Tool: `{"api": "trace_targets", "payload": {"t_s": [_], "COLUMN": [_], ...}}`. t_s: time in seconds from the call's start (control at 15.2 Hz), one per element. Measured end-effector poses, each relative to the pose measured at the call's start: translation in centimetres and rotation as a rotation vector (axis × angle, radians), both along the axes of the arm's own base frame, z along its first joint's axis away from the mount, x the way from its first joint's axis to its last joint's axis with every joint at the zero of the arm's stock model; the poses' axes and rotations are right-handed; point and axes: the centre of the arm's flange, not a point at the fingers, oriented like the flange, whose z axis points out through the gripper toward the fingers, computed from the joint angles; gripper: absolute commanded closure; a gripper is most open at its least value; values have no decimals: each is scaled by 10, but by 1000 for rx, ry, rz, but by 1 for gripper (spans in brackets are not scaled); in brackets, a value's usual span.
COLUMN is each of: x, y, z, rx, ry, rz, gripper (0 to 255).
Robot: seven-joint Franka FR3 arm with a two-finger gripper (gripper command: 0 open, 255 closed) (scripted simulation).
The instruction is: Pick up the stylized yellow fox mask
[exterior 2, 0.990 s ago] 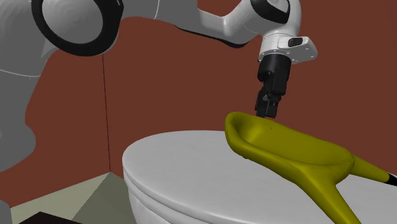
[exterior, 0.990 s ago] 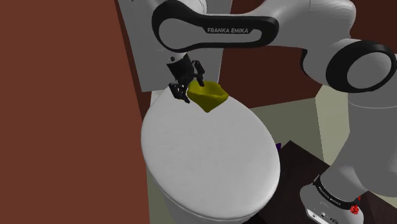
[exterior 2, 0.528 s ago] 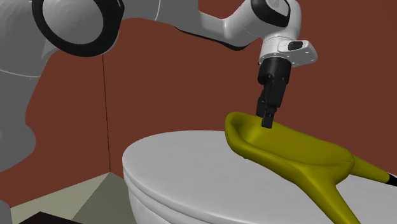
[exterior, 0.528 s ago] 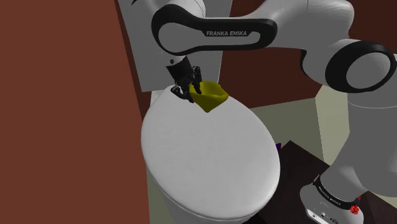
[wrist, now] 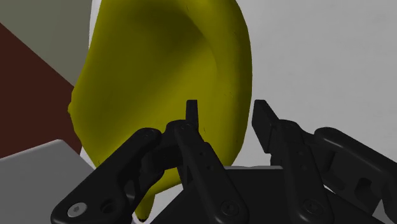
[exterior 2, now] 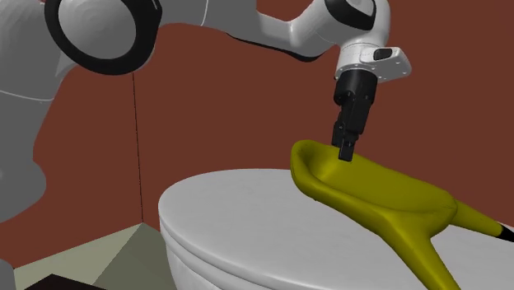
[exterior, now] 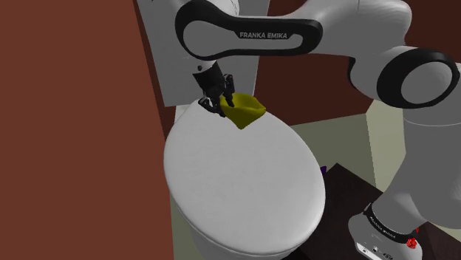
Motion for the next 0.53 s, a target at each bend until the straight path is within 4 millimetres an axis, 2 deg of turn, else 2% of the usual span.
{"api": "trace_targets", "payload": {"t_s": [0.53], "x": [0], "y": [0], "z": [42], "rx": [0], "ry": [0], "rz": [0], "gripper": [255]}}
